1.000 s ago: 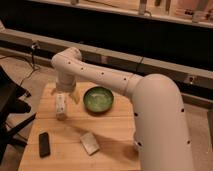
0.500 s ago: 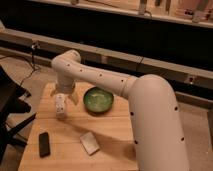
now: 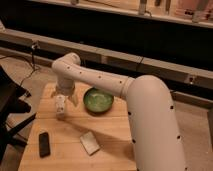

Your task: Place the bottle in the ceramic bowl

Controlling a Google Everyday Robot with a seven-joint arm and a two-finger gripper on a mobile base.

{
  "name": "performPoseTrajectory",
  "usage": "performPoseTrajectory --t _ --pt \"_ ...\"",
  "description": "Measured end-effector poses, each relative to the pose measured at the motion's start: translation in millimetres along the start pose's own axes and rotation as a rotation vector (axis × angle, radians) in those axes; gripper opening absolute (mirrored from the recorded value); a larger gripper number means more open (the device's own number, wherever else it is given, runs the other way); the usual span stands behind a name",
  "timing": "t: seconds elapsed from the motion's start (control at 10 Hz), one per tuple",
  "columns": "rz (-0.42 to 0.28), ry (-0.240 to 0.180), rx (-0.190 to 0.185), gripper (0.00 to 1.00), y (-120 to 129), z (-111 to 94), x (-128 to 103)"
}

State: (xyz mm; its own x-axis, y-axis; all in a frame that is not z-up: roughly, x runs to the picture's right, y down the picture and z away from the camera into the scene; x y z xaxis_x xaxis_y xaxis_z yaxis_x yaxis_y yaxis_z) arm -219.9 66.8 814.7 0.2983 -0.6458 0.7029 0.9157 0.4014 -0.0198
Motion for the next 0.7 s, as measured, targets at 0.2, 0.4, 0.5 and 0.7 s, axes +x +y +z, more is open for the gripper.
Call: performPoseTrajectory --t 0.2,0.4,0.5,0.7 --pt "0.005 -0.001 0.003 0.80 2.0 7.1 2.5" --pt "0.010 -0.004 0.003 0.80 5.9 20.1 5.3" --pt "0.011 -0.004 0.004 0.80 6.4 22.7 6.1" --pt "0.017 -0.004 0.004 0.80 7.3 28.2 8.2"
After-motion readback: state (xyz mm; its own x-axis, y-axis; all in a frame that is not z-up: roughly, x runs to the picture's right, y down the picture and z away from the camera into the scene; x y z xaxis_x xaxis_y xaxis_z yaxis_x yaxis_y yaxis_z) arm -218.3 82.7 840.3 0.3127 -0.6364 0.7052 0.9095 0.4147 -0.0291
